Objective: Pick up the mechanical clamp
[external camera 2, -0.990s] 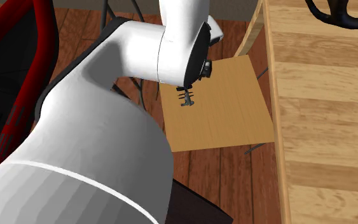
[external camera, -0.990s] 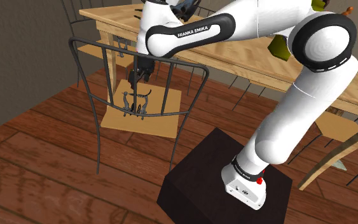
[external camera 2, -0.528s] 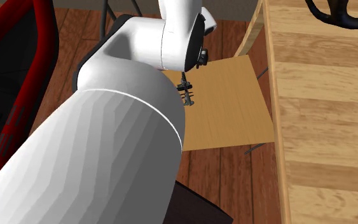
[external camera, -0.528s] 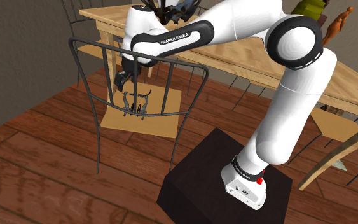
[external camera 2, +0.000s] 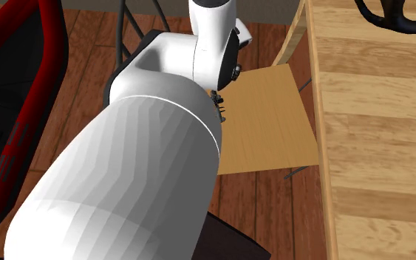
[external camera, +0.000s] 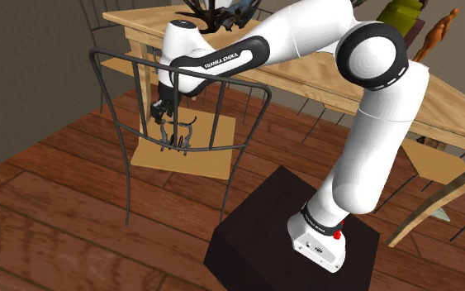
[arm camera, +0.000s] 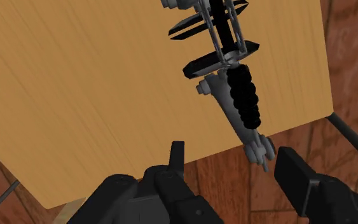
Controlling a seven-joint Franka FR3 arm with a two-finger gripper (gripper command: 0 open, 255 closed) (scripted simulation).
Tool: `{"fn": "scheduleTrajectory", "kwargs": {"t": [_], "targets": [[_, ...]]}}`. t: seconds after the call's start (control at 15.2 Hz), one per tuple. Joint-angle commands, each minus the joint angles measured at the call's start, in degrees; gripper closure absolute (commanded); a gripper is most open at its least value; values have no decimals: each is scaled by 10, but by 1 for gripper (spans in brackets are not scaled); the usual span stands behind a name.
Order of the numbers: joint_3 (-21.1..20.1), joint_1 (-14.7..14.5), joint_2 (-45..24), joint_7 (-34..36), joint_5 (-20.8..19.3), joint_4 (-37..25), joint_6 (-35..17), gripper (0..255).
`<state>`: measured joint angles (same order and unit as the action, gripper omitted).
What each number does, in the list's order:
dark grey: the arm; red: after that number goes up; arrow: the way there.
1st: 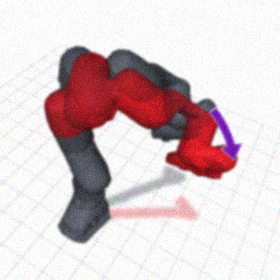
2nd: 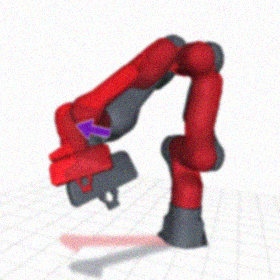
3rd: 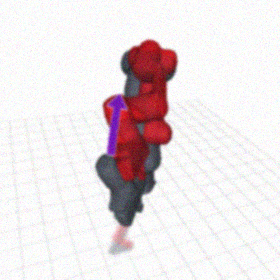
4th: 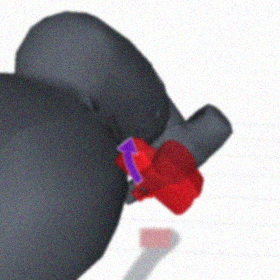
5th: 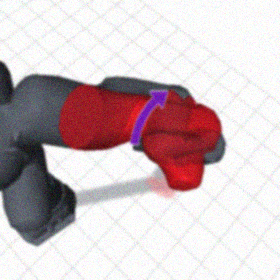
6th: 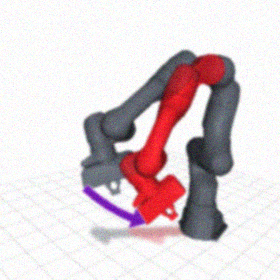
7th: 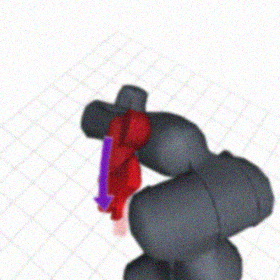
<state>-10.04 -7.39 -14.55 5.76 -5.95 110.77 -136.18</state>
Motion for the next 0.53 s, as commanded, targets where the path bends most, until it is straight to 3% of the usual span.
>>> {"fn": "scheduleTrajectory", "kwargs": {"t": [0.0, 0.46], "targets": [[-3, -5, -9, -1, -7, 8, -3, 255], [-3, -2, -7, -7, -5, 2, 4, 255]]}}
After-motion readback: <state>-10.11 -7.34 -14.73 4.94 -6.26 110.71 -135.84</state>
